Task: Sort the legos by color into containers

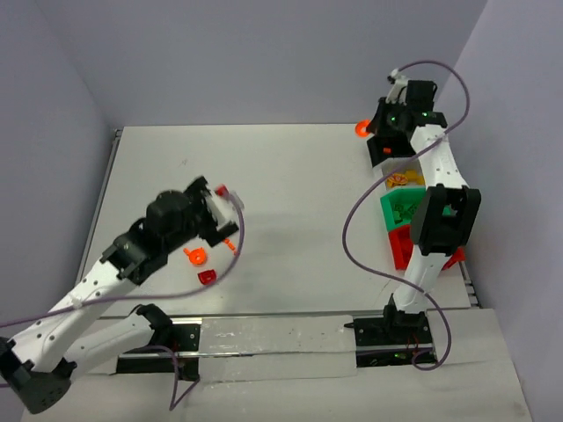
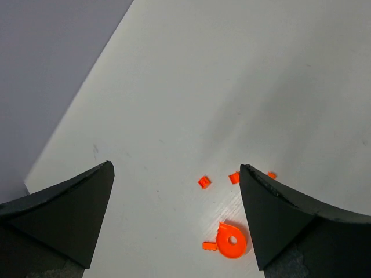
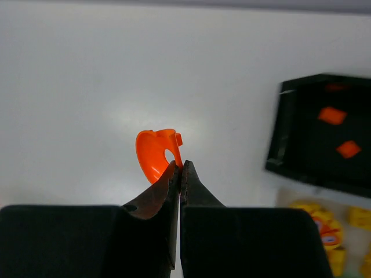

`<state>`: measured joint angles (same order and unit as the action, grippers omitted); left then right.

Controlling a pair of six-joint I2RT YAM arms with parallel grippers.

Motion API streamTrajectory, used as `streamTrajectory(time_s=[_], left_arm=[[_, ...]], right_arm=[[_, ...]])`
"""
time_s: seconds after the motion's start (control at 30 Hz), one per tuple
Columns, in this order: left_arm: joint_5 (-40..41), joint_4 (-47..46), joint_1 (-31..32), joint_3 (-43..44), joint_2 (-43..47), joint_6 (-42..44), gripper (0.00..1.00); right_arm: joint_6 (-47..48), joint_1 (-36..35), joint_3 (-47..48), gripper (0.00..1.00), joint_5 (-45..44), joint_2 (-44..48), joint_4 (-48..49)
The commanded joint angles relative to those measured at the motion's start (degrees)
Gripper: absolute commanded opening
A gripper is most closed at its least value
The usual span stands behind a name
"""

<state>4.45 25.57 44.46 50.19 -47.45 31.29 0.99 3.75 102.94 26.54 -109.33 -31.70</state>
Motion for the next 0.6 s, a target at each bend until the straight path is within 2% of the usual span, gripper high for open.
streamTrajectory(time_s=[0.0, 0.1, 0.23, 0.37, 0.57], left_arm=[[-8.0, 6.9, -13.0, 8.7, -8.7, -27.6, 0.99], [-12.5, 6.7, -18.8, 11.0, -11.1, -35.6, 0.99], [-18.4, 8.0, -25.8, 13.8, -14.1, -39.7, 0.99], [-20.0, 12.1, -29.9, 15.1, -16.9, -38.2, 0.99], [-28.2, 16.7, -38.2, 12.9, -18.3, -32.2, 0.99]], right_arm=[[-5.8, 4.2, 9.7, 0.00, -14.4, -9.4, 3.2], [-7.2, 5.9, 14.3, 0.00, -19.9, -14.2, 4.4], [-7.9, 8.1, 19.3, 0.00, -20.6, -19.4, 5.6], [-7.8, 8.6, 21.8, 0.00, -20.7, -22.3, 5.5], [-6.8, 8.7, 21.7, 0.00, -22.4, -25.5, 6.1]])
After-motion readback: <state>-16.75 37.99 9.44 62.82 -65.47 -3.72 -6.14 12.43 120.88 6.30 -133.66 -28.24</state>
